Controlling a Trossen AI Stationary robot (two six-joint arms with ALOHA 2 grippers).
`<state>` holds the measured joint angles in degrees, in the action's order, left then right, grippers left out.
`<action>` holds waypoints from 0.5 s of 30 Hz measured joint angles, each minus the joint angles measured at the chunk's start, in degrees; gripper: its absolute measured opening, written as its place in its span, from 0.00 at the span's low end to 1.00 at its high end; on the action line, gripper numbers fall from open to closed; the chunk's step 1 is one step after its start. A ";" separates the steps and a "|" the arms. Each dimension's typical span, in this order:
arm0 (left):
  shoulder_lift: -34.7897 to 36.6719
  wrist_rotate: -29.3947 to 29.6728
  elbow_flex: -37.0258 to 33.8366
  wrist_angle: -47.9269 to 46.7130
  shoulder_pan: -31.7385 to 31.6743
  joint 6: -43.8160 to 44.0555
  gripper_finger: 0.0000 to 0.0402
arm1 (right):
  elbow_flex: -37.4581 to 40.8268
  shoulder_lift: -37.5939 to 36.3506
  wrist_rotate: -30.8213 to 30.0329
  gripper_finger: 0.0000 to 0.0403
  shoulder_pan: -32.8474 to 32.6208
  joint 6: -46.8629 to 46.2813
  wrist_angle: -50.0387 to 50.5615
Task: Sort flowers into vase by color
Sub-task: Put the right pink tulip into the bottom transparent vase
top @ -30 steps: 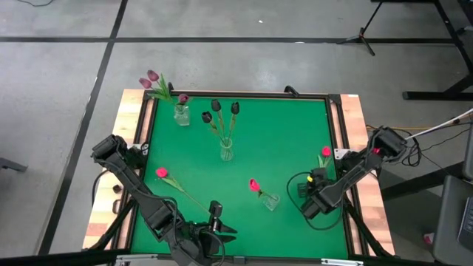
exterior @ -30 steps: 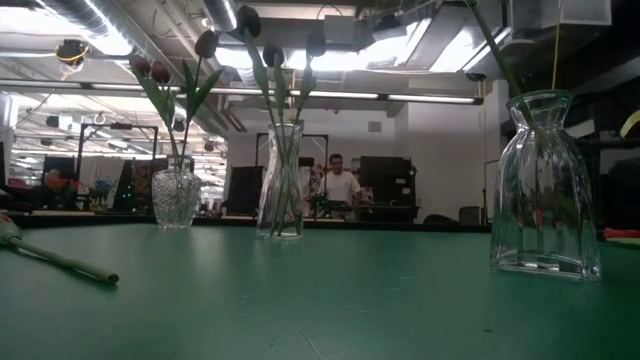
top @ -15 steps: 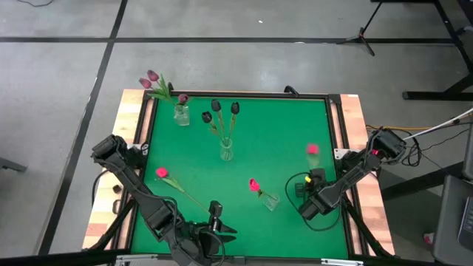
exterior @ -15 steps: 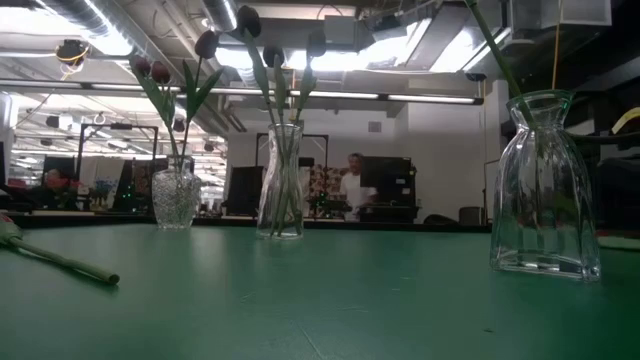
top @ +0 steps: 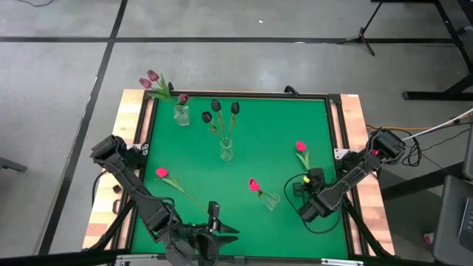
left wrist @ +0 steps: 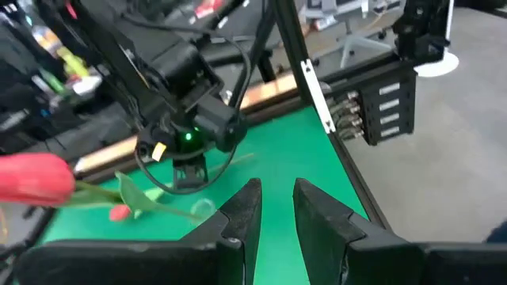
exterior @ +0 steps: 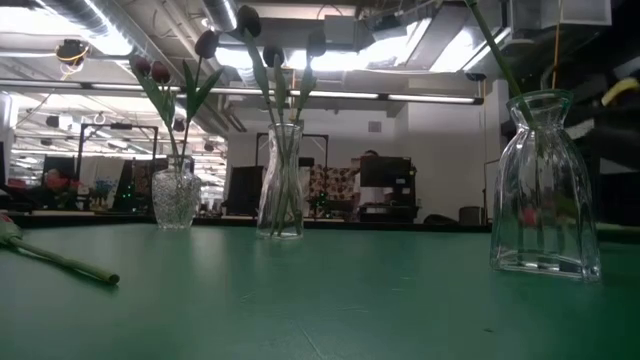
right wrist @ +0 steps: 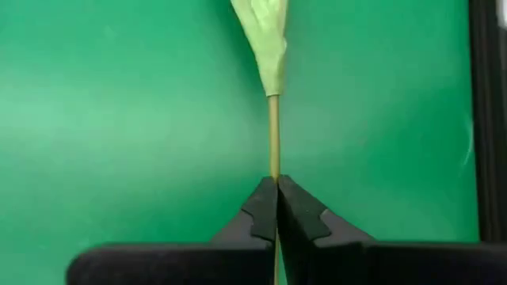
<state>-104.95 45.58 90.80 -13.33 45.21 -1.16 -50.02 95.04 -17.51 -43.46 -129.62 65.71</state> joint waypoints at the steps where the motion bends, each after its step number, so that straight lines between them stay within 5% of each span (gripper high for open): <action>1: 0.00 0.62 0.00 0.67 0.30 -0.74 0.18 | -0.24 -0.35 -1.15 0.01 0.00 0.03 0.75; 5: 0.36 2.11 0.00 2.07 1.52 -2.24 0.18 | -0.61 -2.60 -8.61 0.00 0.00 -0.04 0.93; 15: 1.07 5.38 0.00 2.41 2.71 -3.97 0.18 | -0.67 -8.69 -39.85 0.00 -0.07 3.27 -1.93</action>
<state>-103.88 50.97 90.80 -10.92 47.93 -5.13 -50.70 86.35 -57.36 -43.53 -126.35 63.78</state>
